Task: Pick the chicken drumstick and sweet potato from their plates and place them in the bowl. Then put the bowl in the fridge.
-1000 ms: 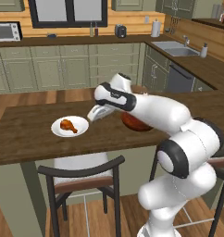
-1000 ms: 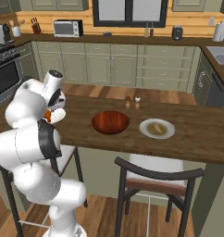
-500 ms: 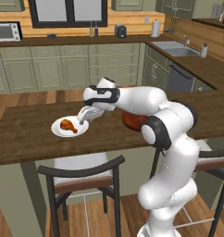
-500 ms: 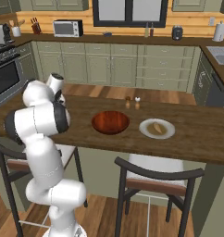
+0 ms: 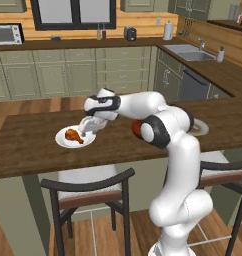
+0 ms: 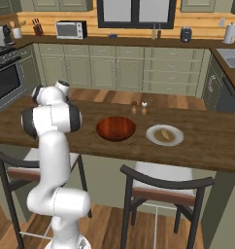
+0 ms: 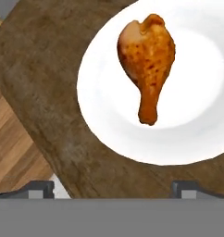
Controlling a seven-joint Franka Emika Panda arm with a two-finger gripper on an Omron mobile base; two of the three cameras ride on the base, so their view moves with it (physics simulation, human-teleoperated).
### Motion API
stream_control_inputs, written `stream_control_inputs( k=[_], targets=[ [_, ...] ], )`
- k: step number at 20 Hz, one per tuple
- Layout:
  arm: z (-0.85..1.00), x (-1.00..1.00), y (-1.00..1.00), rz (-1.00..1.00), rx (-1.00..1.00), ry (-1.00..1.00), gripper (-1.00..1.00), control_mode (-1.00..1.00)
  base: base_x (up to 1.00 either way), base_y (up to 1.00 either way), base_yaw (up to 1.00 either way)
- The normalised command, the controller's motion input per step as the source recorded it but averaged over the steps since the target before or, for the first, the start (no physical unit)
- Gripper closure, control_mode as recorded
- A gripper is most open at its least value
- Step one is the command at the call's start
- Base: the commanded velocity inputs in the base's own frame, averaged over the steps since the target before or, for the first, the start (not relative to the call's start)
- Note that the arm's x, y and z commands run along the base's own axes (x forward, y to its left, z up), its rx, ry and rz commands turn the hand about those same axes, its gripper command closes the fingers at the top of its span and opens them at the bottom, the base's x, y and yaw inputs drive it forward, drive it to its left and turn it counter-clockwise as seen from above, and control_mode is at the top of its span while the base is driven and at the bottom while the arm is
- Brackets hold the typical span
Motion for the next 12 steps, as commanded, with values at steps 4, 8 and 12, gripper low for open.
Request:
stream_control_inputs(
  k=[4,8,12],
  targets=[
    [-0.33,0.56,0.22,0.00,-0.08,0.00,-1.00,-1.00,0.00,0.00,0.00],
    [-0.27,0.53,0.36,0.00,-0.05,0.00,-1.00,-1.00,0.00,0.00,0.00],
    [-0.49,0.20,0.30,-0.01,0.00,-0.08,-1.00,-1.00,0.00,0.00,0.00]
  ],
)
